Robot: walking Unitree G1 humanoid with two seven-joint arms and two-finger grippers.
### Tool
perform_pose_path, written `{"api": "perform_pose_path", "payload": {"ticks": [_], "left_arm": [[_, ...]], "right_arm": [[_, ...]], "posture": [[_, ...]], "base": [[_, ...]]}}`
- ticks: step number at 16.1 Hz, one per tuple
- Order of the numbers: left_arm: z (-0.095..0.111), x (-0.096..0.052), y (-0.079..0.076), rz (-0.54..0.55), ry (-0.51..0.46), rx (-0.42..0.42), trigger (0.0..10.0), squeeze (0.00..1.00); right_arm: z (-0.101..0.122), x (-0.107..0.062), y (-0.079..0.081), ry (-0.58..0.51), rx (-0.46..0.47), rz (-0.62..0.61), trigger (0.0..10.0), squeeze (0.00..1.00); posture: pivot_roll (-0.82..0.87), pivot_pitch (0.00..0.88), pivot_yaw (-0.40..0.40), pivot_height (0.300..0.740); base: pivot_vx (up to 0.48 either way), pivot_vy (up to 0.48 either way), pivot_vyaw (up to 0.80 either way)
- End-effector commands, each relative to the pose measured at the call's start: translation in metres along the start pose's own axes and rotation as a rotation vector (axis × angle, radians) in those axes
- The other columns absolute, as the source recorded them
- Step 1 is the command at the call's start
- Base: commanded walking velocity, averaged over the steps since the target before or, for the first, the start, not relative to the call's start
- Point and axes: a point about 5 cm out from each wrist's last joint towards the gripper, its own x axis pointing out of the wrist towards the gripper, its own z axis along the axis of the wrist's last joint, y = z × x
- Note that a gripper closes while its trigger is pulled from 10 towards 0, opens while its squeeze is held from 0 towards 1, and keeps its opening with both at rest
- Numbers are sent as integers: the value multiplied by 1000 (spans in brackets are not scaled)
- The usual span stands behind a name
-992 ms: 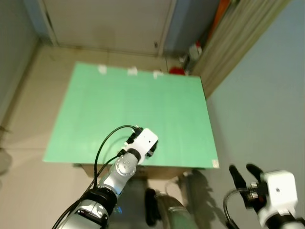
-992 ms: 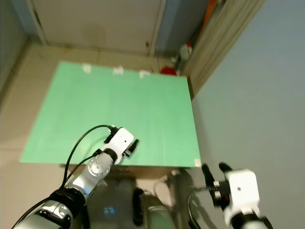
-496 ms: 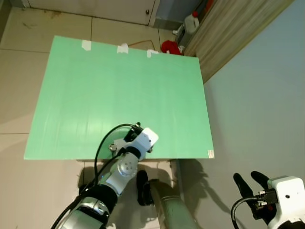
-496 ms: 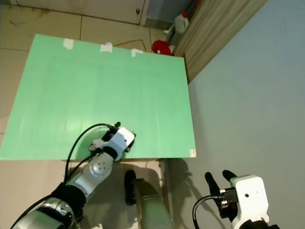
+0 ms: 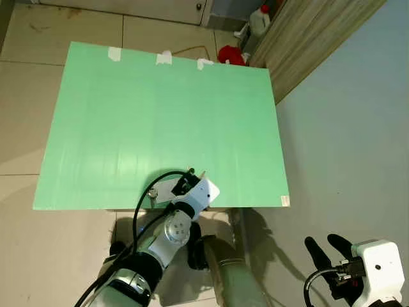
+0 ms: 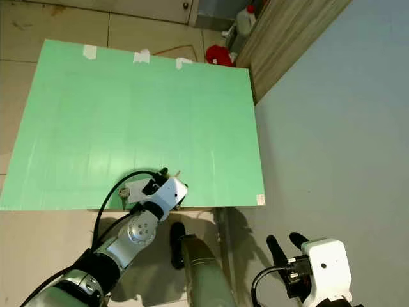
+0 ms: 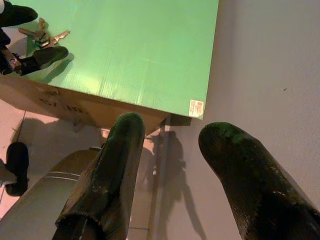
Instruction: Hang keys on a hook
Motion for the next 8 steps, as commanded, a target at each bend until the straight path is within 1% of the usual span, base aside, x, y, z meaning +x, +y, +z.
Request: {"api": "perform_pose_path", "payload": {"ticks": [1,4,8], "left_arm": [[0,-4,-17,-40,13,-30,10000,0],[-3,-5,-16,-34,30,-34,10000,0],[-11,-7,-13,3,90,-76,10000,0]], "right_arm": [[-9,-3,-5,55,-6,-27,10000,0],[-10,-3,-3,59,-4,-31,10000,0],[-12,-2,-4,66,-2,-29,10000,0]], "posture": [[-422,429,-259,736],[-422,431,-258,736],[-413,434,-258,736]], "base": [[0,0,0],[0,0,0],[0,0,0]]}}
